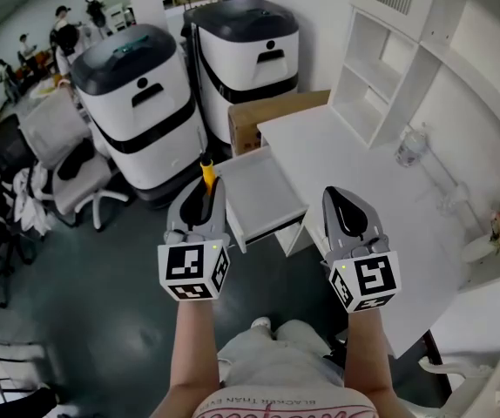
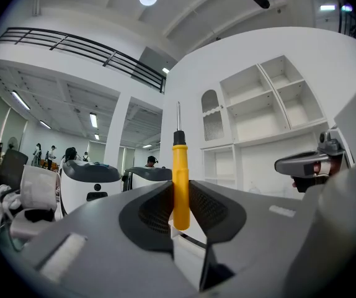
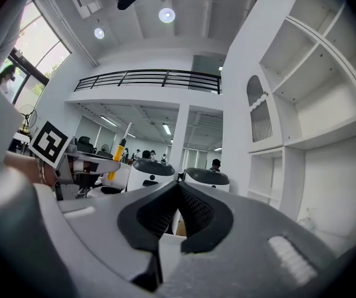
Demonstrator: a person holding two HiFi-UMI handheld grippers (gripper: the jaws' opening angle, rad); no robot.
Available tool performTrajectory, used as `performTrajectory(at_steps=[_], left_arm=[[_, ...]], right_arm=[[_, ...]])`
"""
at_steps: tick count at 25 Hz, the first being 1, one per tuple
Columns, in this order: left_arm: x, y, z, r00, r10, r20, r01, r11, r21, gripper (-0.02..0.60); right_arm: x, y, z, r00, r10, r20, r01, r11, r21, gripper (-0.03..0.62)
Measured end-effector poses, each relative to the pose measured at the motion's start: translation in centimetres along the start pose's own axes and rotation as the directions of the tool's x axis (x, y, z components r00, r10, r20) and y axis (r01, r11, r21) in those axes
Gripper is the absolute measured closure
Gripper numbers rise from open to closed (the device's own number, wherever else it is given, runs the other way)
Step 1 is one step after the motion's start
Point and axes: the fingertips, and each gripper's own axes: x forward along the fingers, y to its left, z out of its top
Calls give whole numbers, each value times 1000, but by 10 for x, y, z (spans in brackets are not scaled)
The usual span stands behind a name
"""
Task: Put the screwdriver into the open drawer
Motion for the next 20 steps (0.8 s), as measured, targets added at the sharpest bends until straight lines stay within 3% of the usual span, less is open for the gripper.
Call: performTrajectory(at_steps=[20], left_arm=[[46,17,-23,999,11,-45,-11,1000,-19,485]], right_arm=[[52,-21,-24,999,18,-43,-17,1000,17,594]])
